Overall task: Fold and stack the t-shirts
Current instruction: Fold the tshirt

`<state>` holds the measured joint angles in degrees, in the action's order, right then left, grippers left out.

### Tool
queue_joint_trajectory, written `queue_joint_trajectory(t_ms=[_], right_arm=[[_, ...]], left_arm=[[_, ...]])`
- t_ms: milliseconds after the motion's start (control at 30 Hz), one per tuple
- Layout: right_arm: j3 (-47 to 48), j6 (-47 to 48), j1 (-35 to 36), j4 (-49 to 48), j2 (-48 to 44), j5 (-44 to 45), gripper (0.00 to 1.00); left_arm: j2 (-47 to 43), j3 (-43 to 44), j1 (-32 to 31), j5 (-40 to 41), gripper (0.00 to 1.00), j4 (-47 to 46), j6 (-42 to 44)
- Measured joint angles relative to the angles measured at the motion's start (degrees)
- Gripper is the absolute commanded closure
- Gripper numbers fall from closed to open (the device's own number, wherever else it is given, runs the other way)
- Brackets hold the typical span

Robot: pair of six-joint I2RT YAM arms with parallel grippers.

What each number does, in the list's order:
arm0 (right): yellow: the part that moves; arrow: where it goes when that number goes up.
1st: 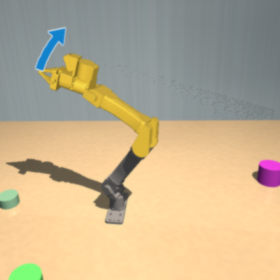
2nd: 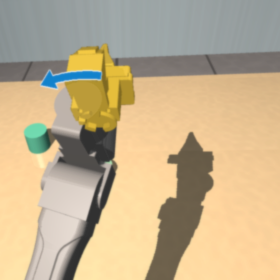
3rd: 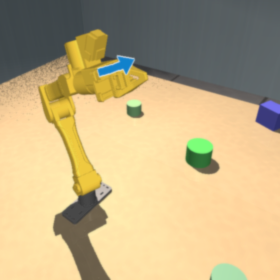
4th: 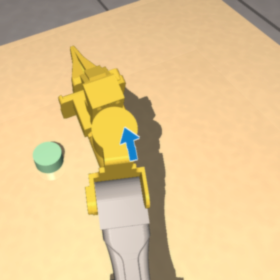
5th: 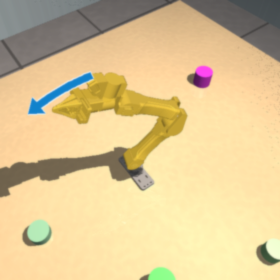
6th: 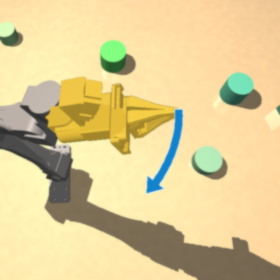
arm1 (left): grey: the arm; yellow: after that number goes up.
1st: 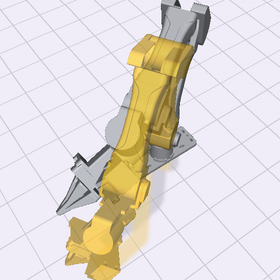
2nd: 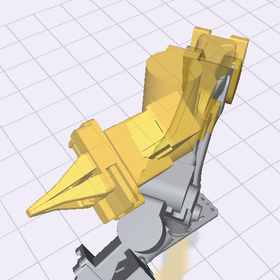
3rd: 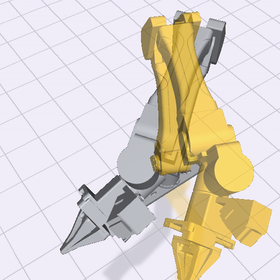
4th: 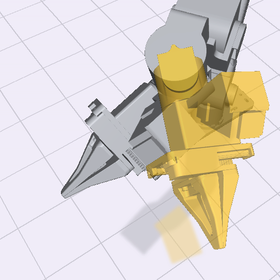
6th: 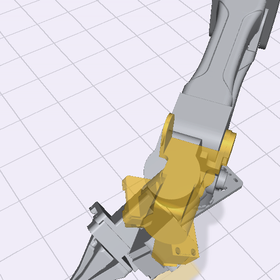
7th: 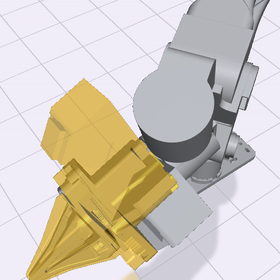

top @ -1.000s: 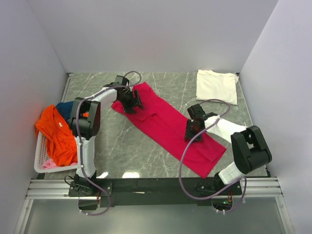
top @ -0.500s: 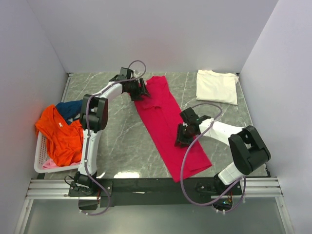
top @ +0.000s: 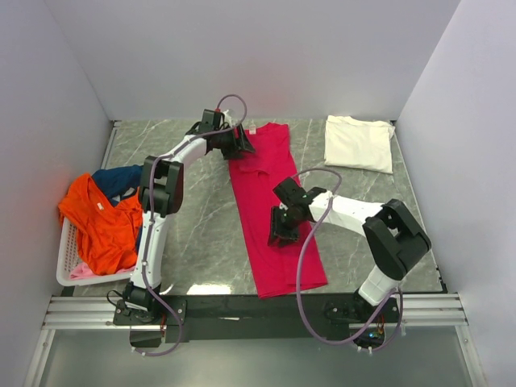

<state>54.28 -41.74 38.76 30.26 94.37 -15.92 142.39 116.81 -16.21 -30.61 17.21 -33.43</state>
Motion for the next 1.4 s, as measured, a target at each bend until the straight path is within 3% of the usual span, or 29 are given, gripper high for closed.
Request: queue_joint_trajectory(t_ms=[300, 567, 767, 1167, 1400], right_arm=[[6.3, 1.3, 0.5, 4.6, -1.1, 3.0, 0.55], [-1.4, 2.0, 0.5, 5.9, -6.3, 4.7, 0.55], [-5.8, 2.7, 0.5, 5.0, -6.2, 4.0, 0.55], [-1.1, 4.5, 1.7, 2.6, 1.4, -1.4, 0.55], [0.3, 4.8, 2.0, 1.4, 2.9, -2.8, 0.55]], left_arm=[[-1.0, 2.8, -0.7, 0.1, 0.30, 1.1, -1.4], [-10.9, -9.9, -3.2, 1.1, 0.33, 1.1, -3.3], [-11.5, -15.0, -5.1, 3.7, 0.35, 3.8, -4.0], [-8.5, -12.0, -4.4, 5.1, 0.36, 5.5, -5.6], [-4.8, -6.0, -4.1, 5.0, 0.36, 5.9, -6.1]])
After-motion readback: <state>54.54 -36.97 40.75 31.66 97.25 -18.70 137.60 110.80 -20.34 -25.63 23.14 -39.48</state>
